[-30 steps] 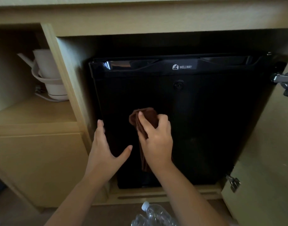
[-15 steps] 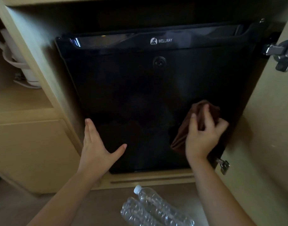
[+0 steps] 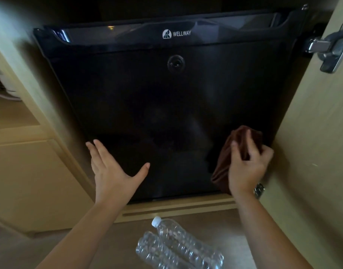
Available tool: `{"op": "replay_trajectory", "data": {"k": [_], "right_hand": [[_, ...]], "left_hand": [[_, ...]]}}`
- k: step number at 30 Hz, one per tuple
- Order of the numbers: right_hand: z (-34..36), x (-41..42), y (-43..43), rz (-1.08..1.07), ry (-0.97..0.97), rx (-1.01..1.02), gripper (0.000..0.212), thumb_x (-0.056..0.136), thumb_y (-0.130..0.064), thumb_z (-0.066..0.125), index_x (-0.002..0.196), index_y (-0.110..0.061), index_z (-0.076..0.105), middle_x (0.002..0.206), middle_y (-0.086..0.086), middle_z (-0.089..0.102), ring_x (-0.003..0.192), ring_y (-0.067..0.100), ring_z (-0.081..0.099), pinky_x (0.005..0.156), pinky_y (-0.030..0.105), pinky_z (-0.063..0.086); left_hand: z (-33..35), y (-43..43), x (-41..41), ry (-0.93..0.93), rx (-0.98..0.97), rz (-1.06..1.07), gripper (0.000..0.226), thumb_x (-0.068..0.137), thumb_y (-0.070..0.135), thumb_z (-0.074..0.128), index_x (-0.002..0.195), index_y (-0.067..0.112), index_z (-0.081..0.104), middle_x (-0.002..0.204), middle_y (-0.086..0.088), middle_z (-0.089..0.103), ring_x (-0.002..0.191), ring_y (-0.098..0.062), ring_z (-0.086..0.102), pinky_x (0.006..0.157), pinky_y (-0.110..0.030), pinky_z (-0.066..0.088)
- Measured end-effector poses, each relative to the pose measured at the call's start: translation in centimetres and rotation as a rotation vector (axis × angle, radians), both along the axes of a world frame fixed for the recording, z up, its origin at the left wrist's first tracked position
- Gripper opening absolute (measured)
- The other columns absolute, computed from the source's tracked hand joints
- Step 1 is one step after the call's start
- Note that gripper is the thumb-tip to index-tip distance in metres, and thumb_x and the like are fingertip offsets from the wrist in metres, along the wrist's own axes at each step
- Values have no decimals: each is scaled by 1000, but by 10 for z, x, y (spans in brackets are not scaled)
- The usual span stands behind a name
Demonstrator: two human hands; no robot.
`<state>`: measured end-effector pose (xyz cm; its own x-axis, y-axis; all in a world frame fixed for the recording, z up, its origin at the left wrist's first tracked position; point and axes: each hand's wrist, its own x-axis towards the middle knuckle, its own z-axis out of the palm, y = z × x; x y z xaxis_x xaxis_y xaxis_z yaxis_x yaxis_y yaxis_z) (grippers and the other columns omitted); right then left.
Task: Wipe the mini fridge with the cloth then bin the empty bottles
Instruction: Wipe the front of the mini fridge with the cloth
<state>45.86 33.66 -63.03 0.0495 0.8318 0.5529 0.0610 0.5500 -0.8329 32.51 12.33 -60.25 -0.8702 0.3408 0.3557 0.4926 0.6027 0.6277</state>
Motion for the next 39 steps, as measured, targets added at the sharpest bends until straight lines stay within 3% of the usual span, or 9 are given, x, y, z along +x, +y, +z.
{"op": "replay_trajectory", "data": {"k": [5,10,15,19,25,27,31,37,39], "right_hand": [[-18,-19,-26,-11,53,-111,42,83,-12,65,124,-7,54,117,23,42,106,18,46,90,-4,26],[-20,-26,-39,51,201,-331,42,83,-14,65,123,-10,55,119,12,41,113,21,48,90,1,31],[24,-18,-10,12,271,-214,41,83,-17,65,123,-9,56,108,4,38,97,8,48,81,-7,28],[19,-16,-8,4,269,-254,41,85,-18,63,125,-12,54,112,2,39,98,6,47,82,-7,27],[-11,-3,-13,-5,235,-562,41,87,-22,60,127,-17,52,123,11,42,109,21,51,95,23,39],[4,-2,-9,8,259,-511,41,87,-23,60,127,-16,52,120,9,42,104,18,52,93,17,38],[41,-5,11,-24,285,-333,41,86,-21,61,126,-15,53,108,4,41,80,1,48,72,-8,31],[27,-3,12,-17,231,-345,41,87,-22,60,127,-14,53,107,5,43,78,-2,45,68,-11,27],[10,3,8,-34,176,-423,42,88,-23,59,128,-14,52,113,11,47,86,7,49,73,-6,27]], "left_hand": [[3,-6,2,-9,18,-2,127,54,73,55,143,16,-15,154,-8,-11,141,-24,-3,111,-39,10],[6,-5,17,61,-44,8,118,67,60,64,144,12,-10,154,-13,-10,140,-29,0,112,-43,10],[7,14,33,-89,75,-16,117,68,56,66,145,12,-10,155,-9,-11,141,-21,-6,111,-38,8],[0,20,42,-55,63,-64,116,68,54,66,144,11,-11,154,-8,-11,141,-19,-8,109,-33,4],[1,14,43,-42,40,-68,115,69,53,66,144,13,-11,155,-6,-12,141,-17,-9,110,-36,7],[2,13,43,-43,41,-68,114,70,51,66,145,14,-11,155,-5,-12,140,-16,-9,110,-35,6],[1,10,45,-37,42,-82,114,70,48,68,145,12,-10,155,-7,-11,140,-15,-10,109,-33,6],[-3,6,37,-21,18,-55,114,69,50,68,145,13,-10,154,-7,-12,140,-17,-9,110,-37,8],[-4,5,32,-20,10,-26,115,69,51,69,145,13,-10,154,-8,-12,141,-20,-7,112,-40,9]]}}
